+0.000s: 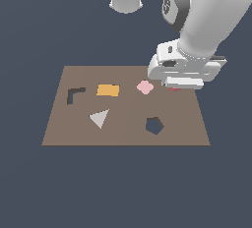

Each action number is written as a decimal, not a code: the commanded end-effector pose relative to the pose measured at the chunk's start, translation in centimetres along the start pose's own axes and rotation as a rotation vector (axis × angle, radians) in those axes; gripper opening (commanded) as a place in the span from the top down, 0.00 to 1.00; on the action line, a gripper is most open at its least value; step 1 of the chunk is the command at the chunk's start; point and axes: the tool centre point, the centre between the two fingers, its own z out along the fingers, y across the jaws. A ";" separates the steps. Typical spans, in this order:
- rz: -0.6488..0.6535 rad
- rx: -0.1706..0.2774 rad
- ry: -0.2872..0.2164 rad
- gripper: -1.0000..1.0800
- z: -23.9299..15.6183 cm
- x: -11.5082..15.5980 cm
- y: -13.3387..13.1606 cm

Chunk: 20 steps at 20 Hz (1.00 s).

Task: Insert a designated object into the corresponding slot on a board.

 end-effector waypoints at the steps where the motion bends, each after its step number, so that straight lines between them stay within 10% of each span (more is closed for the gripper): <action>1: 0.000 0.000 -0.001 1.00 0.1 0.0 0.0; 20: -0.030 0.000 -0.001 1.00 -0.3 0.7 0.7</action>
